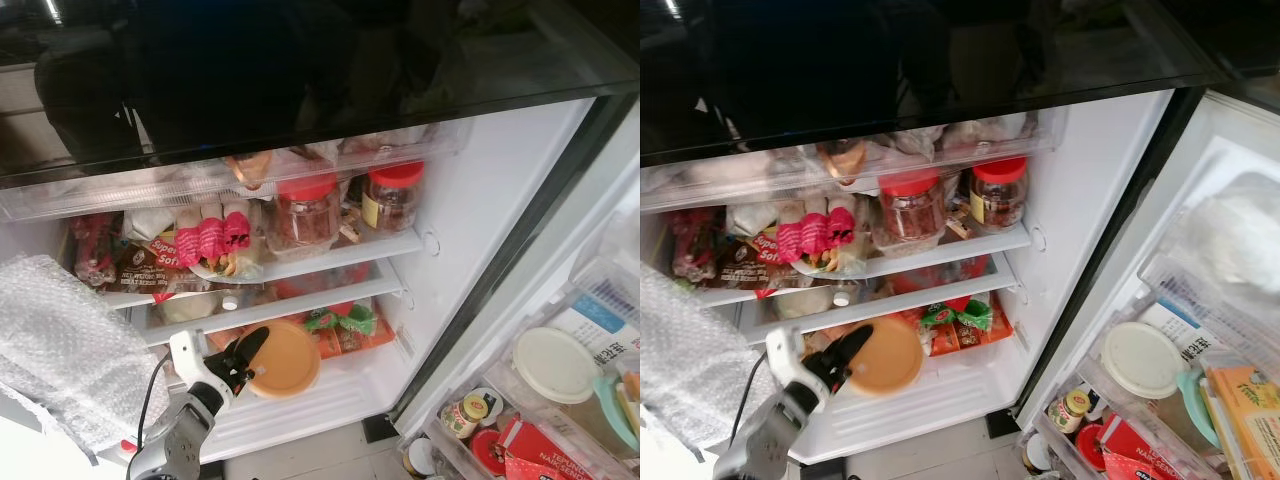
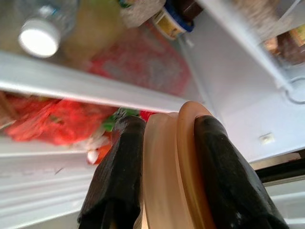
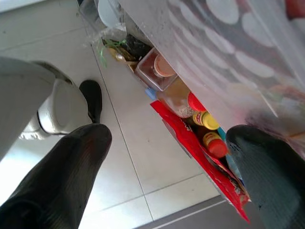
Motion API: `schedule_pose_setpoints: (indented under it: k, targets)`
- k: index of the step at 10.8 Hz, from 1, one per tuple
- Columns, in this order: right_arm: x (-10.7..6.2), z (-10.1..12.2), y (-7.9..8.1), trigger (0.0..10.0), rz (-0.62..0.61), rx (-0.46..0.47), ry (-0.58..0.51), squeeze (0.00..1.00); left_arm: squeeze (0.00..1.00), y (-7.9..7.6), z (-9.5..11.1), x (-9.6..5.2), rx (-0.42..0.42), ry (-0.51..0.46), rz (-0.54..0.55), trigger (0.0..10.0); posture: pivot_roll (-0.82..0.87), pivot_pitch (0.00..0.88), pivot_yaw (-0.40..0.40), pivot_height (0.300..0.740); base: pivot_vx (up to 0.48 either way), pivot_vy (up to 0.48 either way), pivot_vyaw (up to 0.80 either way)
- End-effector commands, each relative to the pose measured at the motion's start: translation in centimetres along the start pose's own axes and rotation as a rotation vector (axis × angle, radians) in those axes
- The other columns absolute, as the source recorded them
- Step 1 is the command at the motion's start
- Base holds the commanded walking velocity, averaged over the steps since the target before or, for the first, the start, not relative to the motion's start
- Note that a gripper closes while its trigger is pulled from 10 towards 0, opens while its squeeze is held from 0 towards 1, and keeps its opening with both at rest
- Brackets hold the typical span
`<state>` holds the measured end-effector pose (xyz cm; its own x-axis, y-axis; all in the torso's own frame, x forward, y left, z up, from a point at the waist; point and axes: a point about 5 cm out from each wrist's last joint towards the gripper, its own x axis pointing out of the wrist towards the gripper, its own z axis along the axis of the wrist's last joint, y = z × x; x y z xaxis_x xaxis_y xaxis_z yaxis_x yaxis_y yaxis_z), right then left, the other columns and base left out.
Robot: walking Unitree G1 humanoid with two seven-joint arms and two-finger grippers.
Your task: Restocking fridge
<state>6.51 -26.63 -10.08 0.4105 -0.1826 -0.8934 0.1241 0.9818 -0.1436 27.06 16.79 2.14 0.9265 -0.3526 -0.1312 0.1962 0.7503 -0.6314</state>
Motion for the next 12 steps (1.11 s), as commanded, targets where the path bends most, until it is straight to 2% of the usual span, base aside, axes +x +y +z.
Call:
schedule_pose_setpoints:
  k: [1,4,6,9,12]
  targets:
    - [-0.1,-0.1,0.0,10.0,-0.004,0.013,-0.011,0.00,0.00,-0.4,0.5,0.3,0.003,-0.010,-0.024,10.0,-0.18,0.039,0.004,0.740,0.000,0.000,0.00]
    - [0.0,0.4,-0.1,10.0,0.007,0.026,-0.041,0.00,0.00,-0.7,1.1,0.5,0.003,-0.017,-0.039,10.0,-0.20,0.041,0.010,0.740,0.000,0.000,0.00]
    - [-0.1,0.5,-0.4,10.0,0.001,0.004,-0.044,0.00,0.00,-0.9,0.9,0.2,-0.012,-0.012,-0.038,10.0,-0.21,0.066,0.010,0.740,0.000,0.000,0.00]
    - [-0.1,0.6,-0.8,10.0,-0.016,0.023,-0.057,0.00,0.00,-1.4,1.5,0.6,-0.021,-0.018,-0.051,10.0,-0.23,0.114,0.017,0.740,0.000,0.000,0.00]
    - [-0.2,0.5,-0.8,10.0,-0.011,0.005,-0.050,0.00,0.00,-1.4,1.6,0.5,-0.029,-0.014,-0.045,10.0,-0.24,0.125,0.023,0.740,0.000,0.000,0.00]
